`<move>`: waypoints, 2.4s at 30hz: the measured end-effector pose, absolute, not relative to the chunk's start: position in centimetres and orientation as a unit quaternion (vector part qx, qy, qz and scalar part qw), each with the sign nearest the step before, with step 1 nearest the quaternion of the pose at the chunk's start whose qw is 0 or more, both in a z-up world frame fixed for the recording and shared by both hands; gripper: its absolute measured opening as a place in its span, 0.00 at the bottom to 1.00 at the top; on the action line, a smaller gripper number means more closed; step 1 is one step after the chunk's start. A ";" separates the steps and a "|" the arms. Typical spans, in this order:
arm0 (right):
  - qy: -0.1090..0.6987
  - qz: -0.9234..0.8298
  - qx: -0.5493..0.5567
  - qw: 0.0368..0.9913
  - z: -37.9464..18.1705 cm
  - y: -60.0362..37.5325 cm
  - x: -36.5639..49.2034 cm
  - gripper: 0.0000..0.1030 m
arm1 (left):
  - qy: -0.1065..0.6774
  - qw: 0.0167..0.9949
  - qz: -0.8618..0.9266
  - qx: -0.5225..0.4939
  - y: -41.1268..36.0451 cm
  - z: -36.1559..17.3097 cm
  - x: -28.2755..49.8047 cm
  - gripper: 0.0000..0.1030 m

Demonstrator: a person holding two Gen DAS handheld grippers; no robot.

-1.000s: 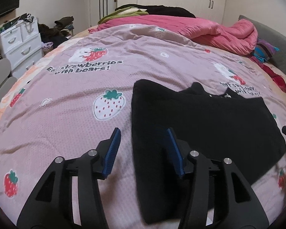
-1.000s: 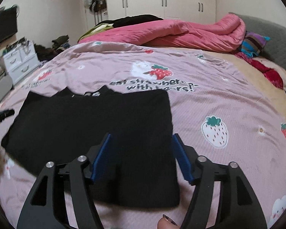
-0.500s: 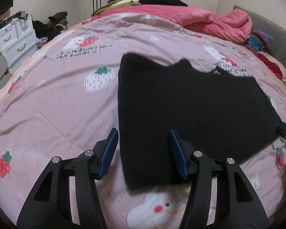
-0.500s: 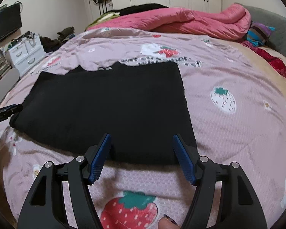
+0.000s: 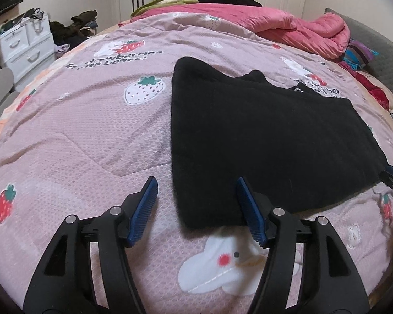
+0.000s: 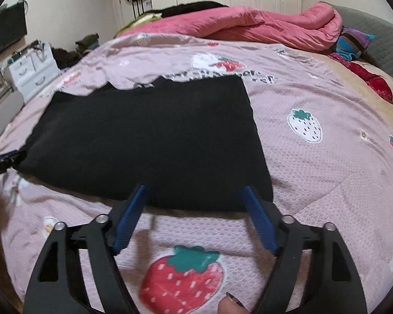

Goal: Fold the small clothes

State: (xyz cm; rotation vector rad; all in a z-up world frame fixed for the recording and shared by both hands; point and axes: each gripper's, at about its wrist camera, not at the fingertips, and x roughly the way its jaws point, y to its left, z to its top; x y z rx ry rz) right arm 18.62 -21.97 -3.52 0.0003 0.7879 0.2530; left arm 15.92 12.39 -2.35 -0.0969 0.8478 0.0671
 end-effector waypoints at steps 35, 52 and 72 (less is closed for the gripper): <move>0.318 0.205 -0.100 0.920 -0.7 -10.6 14.4 0.94 | 0.387 0.914 0.102 -0.068 16.5 -0.6 13.7 0.91; 0.297 0.263 -0.210 0.893 -2.5 1.0 14.1 0.94 | 0.389 0.909 0.122 -0.089 19.1 -0.4 14.6 0.91; 0.319 0.240 -0.267 0.877 -4.8 5.5 18.2 0.94 | 0.410 0.898 0.136 -0.083 20.0 -1.3 17.9 0.91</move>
